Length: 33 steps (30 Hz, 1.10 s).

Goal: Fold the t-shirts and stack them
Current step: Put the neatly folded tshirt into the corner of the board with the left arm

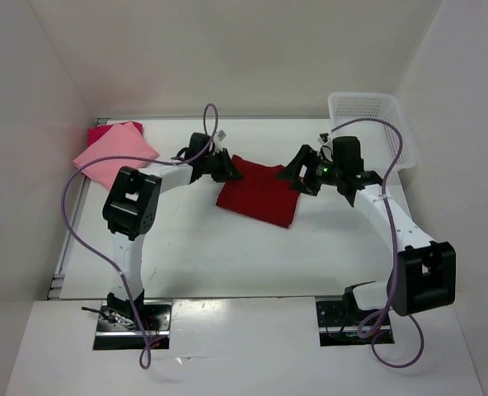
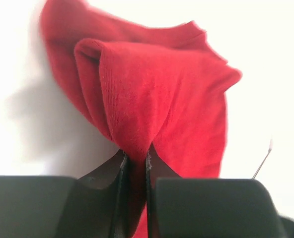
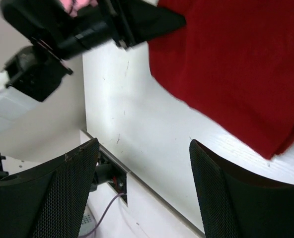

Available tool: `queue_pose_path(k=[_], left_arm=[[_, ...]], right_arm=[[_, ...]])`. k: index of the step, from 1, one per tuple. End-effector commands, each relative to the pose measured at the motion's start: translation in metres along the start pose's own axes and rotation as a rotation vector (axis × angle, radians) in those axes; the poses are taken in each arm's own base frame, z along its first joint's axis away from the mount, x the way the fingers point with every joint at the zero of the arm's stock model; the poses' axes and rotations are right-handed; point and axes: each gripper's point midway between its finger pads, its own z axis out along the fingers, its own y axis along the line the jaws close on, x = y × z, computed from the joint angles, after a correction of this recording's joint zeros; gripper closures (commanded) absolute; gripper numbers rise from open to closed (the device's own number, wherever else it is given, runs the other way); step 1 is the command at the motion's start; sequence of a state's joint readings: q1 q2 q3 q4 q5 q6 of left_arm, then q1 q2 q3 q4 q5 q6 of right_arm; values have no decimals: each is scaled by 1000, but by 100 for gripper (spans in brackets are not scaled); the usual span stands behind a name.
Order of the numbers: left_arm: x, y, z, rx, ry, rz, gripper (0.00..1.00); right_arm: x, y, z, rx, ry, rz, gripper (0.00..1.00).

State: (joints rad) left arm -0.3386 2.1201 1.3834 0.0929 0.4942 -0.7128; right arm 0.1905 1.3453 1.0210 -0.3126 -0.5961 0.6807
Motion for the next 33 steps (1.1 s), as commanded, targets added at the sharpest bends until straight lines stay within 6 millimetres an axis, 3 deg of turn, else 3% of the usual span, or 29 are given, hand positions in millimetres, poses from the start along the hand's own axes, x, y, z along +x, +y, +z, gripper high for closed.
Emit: queue_pose_path(k=[1,2,3,4,5,7,8,10,11,14,15,16,18,19,20,22,24,27,33], left_arm=[[-91,-74,-41,122,-230,97,89],[-109,-75,-54,123,-266,99,89],[-134,-91,-72,146,-324,123,89],[-145,-88,-81,134,-340,114,89],[-169,-80,-103,125,-398,99,89],[-193,-75,-138,125,-466,89,89],[-215,-55,-165,101,-532,62,89],[-232,-34,-200,70,-601,35,89],[-245,-6,-229,37,-652,-13,89],[-247,36,-275,1,-735,-85,89],[-250,62,-305,-54,-798,-120,87],[-236,90,-307,-109,-804,-176,65],[-221,139,-333,-198,-870,-319,30],[-191,167,-324,-229,-834,-423,18],[-181,174,-331,-226,-863,-501,0],[-146,193,-336,-284,-878,-610,0],[-125,193,-334,-310,-856,-645,0],[-96,183,-334,-334,-823,-656,0],[-58,140,-347,-377,-781,-543,0]], right_arm=[[7,-4,-10,-14,1,20,21],[14,-9,-11,-3,14,41,21],[17,-12,-10,2,20,47,21],[16,-17,-10,11,17,58,21],[19,-18,-12,12,18,59,21],[21,-19,-12,17,24,64,21],[21,-19,-12,17,24,64,21],[22,-18,-12,10,29,64,21],[20,-17,-12,13,33,68,21],[19,-18,-9,10,45,63,21],[19,-18,-9,10,45,63,21],[21,-19,-7,8,59,70,21],[22,-19,-5,-1,67,61,21],[22,-22,-3,3,73,67,18],[23,-20,-3,-4,78,67,17],[23,-22,-2,3,87,65,1],[24,-24,-2,14,87,59,0],[47,-22,7,16,148,36,0],[90,-11,26,18,259,16,0]])
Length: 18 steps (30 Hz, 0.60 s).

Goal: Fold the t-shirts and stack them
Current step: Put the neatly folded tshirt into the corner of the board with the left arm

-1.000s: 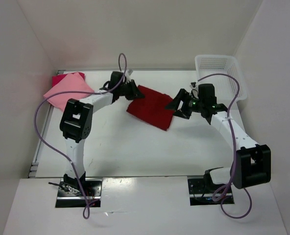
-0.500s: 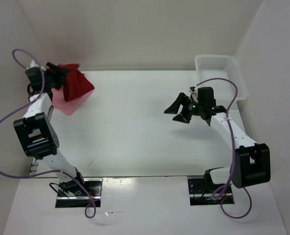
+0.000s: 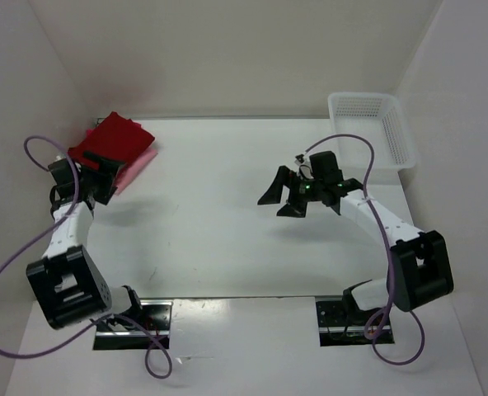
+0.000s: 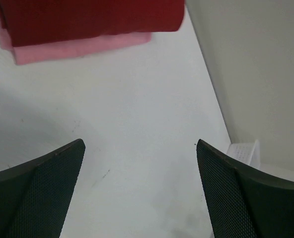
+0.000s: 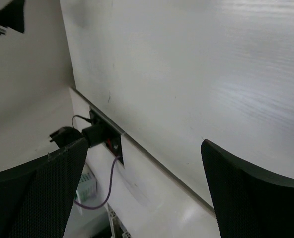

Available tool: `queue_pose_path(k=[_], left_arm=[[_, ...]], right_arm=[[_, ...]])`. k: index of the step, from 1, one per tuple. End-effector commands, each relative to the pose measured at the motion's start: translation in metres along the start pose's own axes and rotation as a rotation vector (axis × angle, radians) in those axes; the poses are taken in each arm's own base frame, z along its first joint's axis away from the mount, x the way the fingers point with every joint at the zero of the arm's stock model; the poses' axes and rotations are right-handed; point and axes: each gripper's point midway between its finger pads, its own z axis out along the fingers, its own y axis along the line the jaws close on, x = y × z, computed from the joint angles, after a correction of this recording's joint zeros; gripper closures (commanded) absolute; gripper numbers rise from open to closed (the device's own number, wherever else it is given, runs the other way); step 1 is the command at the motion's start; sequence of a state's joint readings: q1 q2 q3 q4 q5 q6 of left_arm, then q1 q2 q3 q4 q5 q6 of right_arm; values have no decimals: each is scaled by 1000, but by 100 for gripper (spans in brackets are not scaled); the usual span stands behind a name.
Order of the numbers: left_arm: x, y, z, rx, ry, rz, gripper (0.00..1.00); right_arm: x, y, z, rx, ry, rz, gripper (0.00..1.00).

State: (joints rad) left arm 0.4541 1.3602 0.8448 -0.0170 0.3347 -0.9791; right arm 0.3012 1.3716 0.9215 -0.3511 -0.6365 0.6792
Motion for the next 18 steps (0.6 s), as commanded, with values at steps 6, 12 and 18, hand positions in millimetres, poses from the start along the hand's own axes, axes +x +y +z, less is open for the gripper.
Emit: queue_pose_path(k=[6,12,18], left_arm=[[87,-2,-34,19,221,232,0],[207,-22,-53,120,554,393,0],[243,-55,-63,216,650,450,0]], right_arm=[[22,10,17,-12,67,-59,0],[18,-5,26,51,69,-44,0],[20,-2,35,15,116,-33,0]])
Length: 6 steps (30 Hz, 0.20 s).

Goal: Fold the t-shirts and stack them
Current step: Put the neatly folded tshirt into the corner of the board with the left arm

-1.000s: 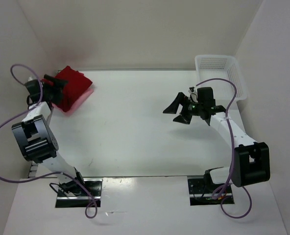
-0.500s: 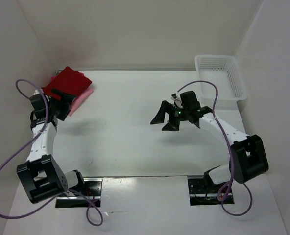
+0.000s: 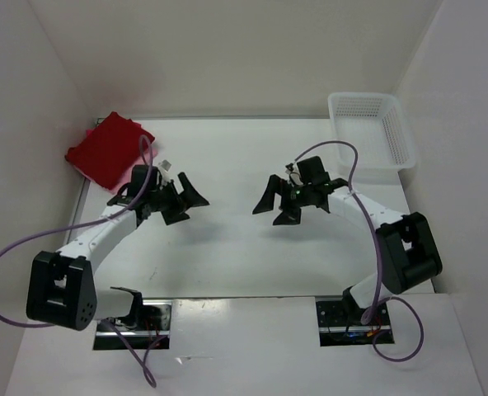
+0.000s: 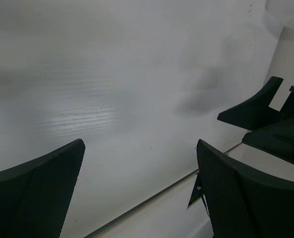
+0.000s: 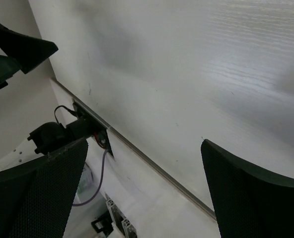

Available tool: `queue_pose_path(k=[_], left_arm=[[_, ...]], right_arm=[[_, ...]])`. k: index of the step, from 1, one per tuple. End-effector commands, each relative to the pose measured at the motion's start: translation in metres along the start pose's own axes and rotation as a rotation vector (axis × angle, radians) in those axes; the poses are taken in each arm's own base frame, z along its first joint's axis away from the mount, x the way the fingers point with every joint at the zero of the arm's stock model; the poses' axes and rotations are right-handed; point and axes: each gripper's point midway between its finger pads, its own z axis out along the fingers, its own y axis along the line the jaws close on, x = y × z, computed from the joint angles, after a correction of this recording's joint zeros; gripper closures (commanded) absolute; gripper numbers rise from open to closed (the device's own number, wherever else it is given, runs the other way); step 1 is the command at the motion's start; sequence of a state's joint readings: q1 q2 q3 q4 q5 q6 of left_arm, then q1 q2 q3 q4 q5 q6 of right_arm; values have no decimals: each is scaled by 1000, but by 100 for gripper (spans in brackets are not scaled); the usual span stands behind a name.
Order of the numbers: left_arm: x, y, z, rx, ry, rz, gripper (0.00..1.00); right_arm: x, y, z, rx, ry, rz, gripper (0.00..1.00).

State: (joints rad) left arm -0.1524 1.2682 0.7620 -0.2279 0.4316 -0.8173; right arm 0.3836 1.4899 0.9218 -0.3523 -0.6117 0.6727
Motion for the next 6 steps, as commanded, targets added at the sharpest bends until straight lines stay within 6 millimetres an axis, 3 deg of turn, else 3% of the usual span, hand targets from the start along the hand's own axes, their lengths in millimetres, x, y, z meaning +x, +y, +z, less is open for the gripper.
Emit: queue_pose_path(k=[1,6], left_arm=[[-13,-33,2,75,-1,47,0],[-14,-43,14,97,33,68,0]], right_arm=[[-8,16,-1,-48,-5,-48,0],[-11,19,-5,-45,-32,-61,0]])
